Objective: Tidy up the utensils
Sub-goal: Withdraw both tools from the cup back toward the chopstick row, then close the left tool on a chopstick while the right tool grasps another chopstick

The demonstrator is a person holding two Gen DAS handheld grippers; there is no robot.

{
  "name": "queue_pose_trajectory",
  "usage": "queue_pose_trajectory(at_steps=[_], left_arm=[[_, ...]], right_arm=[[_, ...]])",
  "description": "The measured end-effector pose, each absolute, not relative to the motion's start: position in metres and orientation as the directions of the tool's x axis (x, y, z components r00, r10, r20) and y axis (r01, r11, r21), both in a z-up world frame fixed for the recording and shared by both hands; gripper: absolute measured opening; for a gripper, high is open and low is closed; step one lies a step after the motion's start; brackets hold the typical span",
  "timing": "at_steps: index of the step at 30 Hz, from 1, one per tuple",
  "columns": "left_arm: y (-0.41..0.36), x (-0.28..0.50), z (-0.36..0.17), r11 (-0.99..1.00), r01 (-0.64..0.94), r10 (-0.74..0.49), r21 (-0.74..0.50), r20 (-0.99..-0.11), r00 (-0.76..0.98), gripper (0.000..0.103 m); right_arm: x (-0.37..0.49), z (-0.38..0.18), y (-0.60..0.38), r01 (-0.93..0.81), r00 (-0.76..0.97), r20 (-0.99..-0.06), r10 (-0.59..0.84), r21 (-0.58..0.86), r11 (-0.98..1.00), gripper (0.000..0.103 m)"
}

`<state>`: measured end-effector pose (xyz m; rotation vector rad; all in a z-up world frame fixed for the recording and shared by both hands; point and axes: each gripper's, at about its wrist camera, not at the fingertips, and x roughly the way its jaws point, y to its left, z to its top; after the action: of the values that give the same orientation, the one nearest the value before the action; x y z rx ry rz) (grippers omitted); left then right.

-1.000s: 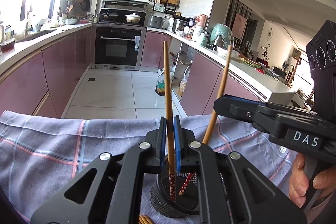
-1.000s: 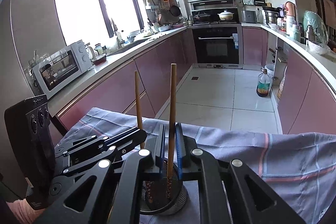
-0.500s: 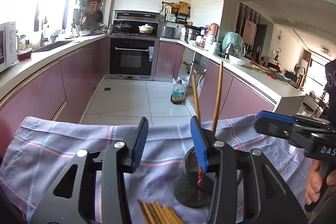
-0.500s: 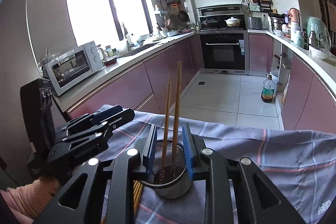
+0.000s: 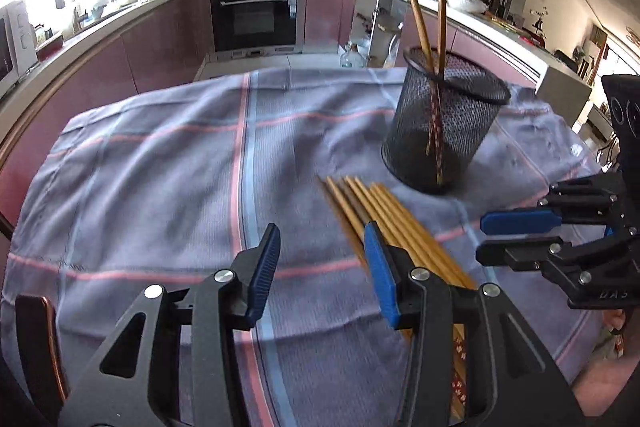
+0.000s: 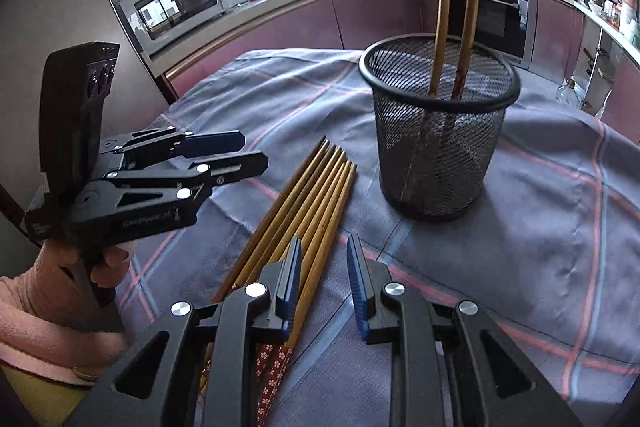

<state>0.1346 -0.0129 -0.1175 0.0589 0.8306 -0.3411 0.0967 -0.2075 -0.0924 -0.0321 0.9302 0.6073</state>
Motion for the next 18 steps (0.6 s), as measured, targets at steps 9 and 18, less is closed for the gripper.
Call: queue_pose_trajectory(at_steps=[9, 18], left_arm=[[-0.013, 0.127, -0.139, 0.930, 0.346, -0.314, -0.124, -0.755, 0.576, 0.043], [-0.033, 0.137, -0.137, 0.928, 0.349, -0.312, -0.128, -0.779, 0.545, 0.043]], right_arm=[[0.113, -0.105, -0.197, -0.456, 0.431, -0.793, 0.430, 0.220, 0.862, 0.021], [0.114, -0.109, -0.200, -0.443, 0.436, -0.808, 0.397, 0.191, 0.876, 0.020]])
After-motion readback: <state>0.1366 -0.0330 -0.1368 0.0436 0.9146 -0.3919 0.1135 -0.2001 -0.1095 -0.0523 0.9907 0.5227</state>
